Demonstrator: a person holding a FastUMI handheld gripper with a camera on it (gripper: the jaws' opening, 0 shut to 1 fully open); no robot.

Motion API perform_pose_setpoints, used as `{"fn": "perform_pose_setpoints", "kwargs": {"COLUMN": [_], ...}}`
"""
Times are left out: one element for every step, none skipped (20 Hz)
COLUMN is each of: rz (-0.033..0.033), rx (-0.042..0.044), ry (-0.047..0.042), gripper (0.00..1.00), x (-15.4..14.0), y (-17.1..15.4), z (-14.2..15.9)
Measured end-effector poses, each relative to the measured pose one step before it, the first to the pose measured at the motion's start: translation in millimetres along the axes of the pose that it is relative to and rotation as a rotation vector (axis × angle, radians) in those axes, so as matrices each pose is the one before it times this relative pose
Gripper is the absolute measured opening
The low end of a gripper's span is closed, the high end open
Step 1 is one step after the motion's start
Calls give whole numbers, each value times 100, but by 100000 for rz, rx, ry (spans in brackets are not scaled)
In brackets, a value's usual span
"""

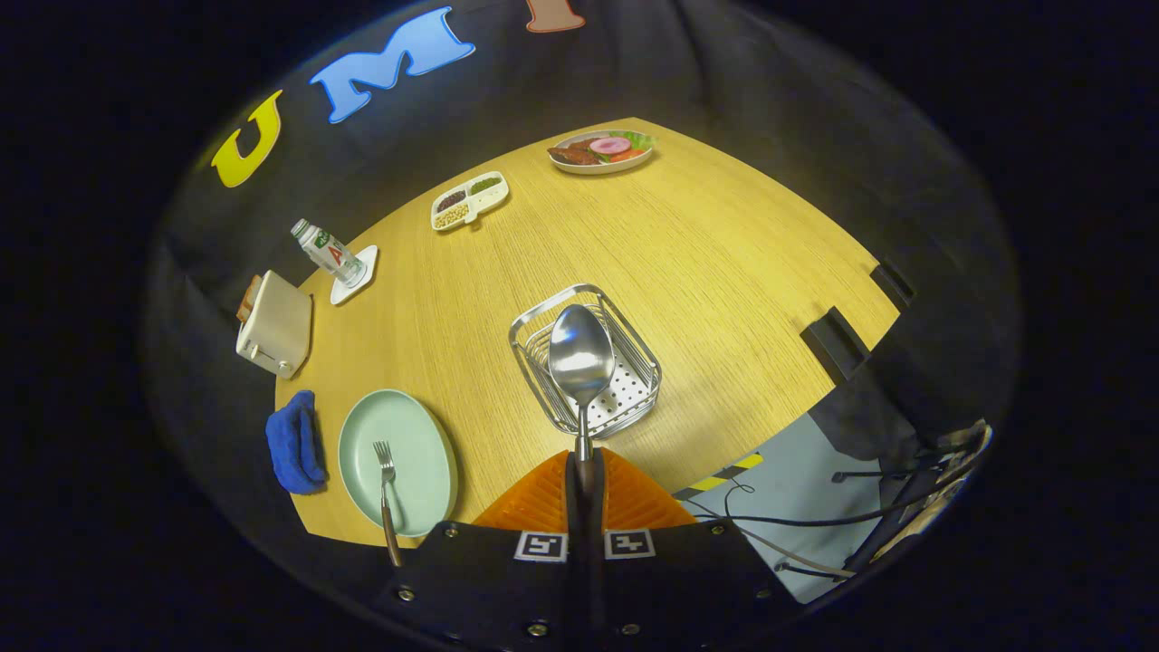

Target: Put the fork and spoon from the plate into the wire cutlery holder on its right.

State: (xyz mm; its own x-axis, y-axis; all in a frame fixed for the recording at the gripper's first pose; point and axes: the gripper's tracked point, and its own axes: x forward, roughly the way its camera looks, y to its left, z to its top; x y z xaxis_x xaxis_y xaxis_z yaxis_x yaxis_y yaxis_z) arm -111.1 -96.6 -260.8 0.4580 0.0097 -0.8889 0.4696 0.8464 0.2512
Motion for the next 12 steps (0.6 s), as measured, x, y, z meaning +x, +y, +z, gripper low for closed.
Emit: {"fn": "perform_pose_setpoints", "kwargs": {"rz": [-784,-883,-178,158,-46,-67,98,936,1646,643,1822,937], "rx": [-75,63,73,-326,-906,-1158,-170,883,900,659,1225,1027], "ry": [1131,1239,1125,702,697,399,-226,-1275,-1452,-1101,-1549,-950], "gripper": [1,1,1,1,1,1,2,5,7,11,13,19], "x": [221,208,43,44,80,-17,114,-267,-89,-173,-3,-132], "y": [-303,-73,20,58,-58,67,153,223,455,191,360,309], "z": [-34,-135,92,179,-127,102,106,450,526,440,604,400]}}
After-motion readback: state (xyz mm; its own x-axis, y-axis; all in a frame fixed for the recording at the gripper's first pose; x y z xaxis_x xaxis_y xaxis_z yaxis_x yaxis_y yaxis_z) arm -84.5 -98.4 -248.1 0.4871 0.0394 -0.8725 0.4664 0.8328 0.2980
